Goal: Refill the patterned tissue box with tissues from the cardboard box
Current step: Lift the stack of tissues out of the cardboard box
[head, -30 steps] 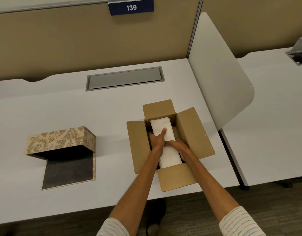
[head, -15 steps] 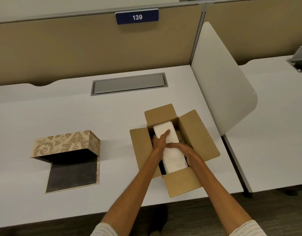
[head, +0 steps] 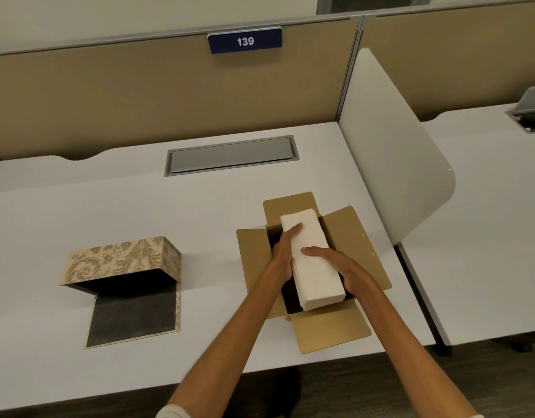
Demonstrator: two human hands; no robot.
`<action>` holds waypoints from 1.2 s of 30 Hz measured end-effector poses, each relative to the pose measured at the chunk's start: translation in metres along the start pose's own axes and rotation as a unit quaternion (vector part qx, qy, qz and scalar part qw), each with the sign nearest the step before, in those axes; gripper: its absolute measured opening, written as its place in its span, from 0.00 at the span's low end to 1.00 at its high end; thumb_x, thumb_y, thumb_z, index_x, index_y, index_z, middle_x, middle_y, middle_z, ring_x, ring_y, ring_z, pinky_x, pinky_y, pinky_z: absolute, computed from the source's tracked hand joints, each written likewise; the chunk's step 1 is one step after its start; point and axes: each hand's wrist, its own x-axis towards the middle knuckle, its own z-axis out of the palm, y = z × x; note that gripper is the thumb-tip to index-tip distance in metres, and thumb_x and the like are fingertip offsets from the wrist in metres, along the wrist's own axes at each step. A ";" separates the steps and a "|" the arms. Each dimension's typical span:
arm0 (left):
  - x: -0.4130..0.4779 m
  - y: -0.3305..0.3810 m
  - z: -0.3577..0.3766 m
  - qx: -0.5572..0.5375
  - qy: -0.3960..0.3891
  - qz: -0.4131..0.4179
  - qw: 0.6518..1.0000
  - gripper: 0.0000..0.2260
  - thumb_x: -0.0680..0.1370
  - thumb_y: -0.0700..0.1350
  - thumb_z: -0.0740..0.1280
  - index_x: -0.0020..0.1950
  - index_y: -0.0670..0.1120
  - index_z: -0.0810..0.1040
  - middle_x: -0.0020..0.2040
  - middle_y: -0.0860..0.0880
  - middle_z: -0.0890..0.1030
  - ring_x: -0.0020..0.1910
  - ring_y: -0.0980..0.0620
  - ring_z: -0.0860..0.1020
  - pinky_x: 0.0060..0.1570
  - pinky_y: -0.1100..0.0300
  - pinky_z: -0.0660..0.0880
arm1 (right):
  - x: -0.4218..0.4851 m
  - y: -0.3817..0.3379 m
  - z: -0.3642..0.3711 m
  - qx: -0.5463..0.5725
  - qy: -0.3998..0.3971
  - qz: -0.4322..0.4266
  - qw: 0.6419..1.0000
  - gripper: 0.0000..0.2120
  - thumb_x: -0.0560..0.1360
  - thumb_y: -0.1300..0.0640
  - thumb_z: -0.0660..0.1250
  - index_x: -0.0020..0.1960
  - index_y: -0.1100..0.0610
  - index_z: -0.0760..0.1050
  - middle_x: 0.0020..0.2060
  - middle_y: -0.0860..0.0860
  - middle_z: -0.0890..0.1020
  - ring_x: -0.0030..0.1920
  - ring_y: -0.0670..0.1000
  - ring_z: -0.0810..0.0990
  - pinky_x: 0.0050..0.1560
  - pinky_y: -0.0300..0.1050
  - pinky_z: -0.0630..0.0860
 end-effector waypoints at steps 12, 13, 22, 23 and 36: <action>-0.039 0.057 -0.031 0.036 -0.063 0.054 0.996 0.27 0.71 0.53 0.74 0.67 0.46 0.74 0.59 0.43 0.82 0.59 0.42 0.80 0.57 0.46 0.79 | -0.044 -0.046 0.011 -0.108 -0.025 -0.042 0.993 0.27 0.59 0.40 0.78 0.52 0.52 0.75 0.38 0.52 0.87 0.42 0.54 0.85 0.37 0.45 0.79; -0.044 0.063 -0.036 0.040 -0.064 0.058 0.995 0.27 0.70 0.53 0.75 0.67 0.47 0.74 0.58 0.44 0.82 0.57 0.44 0.80 0.54 0.48 0.80 | -0.049 -0.050 0.014 -0.118 -0.035 -0.042 0.991 0.28 0.58 0.40 0.77 0.52 0.52 0.75 0.38 0.52 0.86 0.42 0.54 0.85 0.37 0.45 0.79; -0.090 0.092 -0.129 -0.035 -0.008 0.125 0.991 0.17 0.66 0.53 0.78 0.53 0.50 0.82 0.46 0.47 0.86 0.49 0.47 0.83 0.41 0.54 0.83 | -0.073 -0.078 0.067 -0.234 -0.135 -0.055 0.961 0.32 0.52 0.39 0.78 0.52 0.51 0.77 0.35 0.45 0.87 0.38 0.47 0.86 0.37 0.38 0.80; -0.095 0.093 -0.144 -0.050 -0.003 0.128 0.990 0.14 0.66 0.52 0.78 0.49 0.51 0.84 0.43 0.48 0.87 0.46 0.47 0.83 0.41 0.54 0.82 | -0.072 -0.079 0.077 -0.239 -0.134 -0.061 0.960 0.32 0.51 0.38 0.79 0.51 0.51 0.78 0.36 0.46 0.87 0.39 0.46 0.85 0.40 0.40 0.81; -0.178 0.102 -0.365 -0.126 0.013 0.122 0.984 0.27 0.69 0.40 0.77 0.66 0.44 0.74 0.60 0.42 0.83 0.60 0.42 0.82 0.46 0.45 0.84 | -0.056 -0.072 0.252 -0.236 -0.134 -0.058 0.961 0.35 0.57 0.46 0.79 0.61 0.55 0.78 0.54 0.58 0.82 0.54 0.57 0.80 0.51 0.52 0.80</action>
